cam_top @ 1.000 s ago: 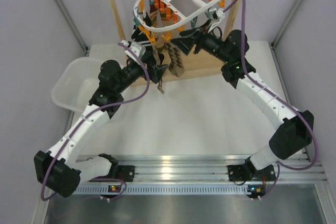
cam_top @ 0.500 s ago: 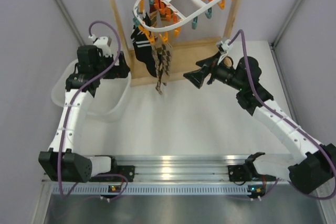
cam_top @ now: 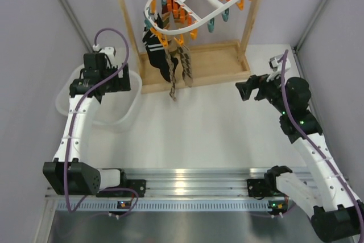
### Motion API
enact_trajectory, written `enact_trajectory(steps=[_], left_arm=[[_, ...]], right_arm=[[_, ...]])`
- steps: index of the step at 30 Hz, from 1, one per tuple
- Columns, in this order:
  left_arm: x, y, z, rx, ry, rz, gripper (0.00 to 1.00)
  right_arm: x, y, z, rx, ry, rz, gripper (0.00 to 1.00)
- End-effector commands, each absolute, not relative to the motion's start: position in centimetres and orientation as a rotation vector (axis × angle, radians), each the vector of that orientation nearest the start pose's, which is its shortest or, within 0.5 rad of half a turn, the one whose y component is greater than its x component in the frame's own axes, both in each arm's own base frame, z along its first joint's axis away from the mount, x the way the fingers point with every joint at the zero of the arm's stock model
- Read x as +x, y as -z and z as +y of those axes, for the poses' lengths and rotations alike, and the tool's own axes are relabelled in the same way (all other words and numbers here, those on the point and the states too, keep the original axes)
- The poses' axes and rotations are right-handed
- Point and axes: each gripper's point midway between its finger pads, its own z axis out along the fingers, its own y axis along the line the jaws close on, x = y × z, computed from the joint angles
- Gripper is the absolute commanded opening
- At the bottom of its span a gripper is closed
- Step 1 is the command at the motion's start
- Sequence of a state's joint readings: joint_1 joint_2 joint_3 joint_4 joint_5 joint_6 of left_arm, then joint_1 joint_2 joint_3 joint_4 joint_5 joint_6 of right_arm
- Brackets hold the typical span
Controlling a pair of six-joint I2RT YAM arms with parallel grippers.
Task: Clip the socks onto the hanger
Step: Reset both arms
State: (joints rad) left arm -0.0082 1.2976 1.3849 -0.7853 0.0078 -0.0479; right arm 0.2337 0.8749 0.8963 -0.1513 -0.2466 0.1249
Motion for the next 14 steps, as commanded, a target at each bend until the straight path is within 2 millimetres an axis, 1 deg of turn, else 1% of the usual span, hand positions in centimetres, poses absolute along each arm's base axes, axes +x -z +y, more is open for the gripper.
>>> enact_trajectory(steps=[1,2,3,4,5,7,8,10,11,12,13,14], left_arm=[[34.1,-26.3,0.0,-0.033,-0.003,2.242,0.98],[33.7,-25.7,0.0,-0.037,-0.001,2.253,0.98],[33.3,-26.1,-0.1,-0.035,0.002,2.238,0.98],[33.2,-26.2,0.2,-0.041,-0.011,2.228,0.98],[32.9,-26.0,0.1,-0.04,-0.01,2.225,0.98],[32.3,-26.9,-0.1,-0.033,0.005,2.187,0.98],[32.0,-26.7,-0.2,-0.03,0.013,2.187,0.98],[31.3,-27.2,-0.3,-0.046,0.025,2.161,0.98],[31.0,-26.8,-0.3,-0.052,0.028,2.167,0.98],[30.6,-27.1,-0.4,-0.056,0.031,2.149,0.98],[30.4,-27.0,-0.4,-0.074,0.039,2.147,0.98],[30.1,-27.0,-1.0,-0.061,0.078,2.148,0.98]], right_arm=[[29.5,-31.3,10.9,-0.267,-0.421,1.689,1.0],[29.2,-31.5,10.7,-0.262,-0.419,1.685,1.0],[28.7,-31.0,10.7,-0.264,-0.421,1.698,1.0],[28.2,-31.5,10.5,-0.256,-0.424,1.682,1.0],[27.8,-31.5,10.5,-0.253,-0.429,1.684,1.0],[27.0,-31.6,10.4,-0.242,-0.439,1.684,1.0],[26.8,-31.8,10.3,-0.237,-0.442,1.677,1.0],[25.9,-32.2,10.2,-0.238,-0.445,1.657,1.0],[25.7,-32.5,10.1,-0.235,-0.444,1.646,1.0],[25.2,-32.6,9.9,-0.233,-0.444,1.633,1.0],[25.0,-32.7,9.8,-0.229,-0.44,1.624,1.0],[24.8,-32.7,9.6,-0.227,-0.44,1.619,1.0]])
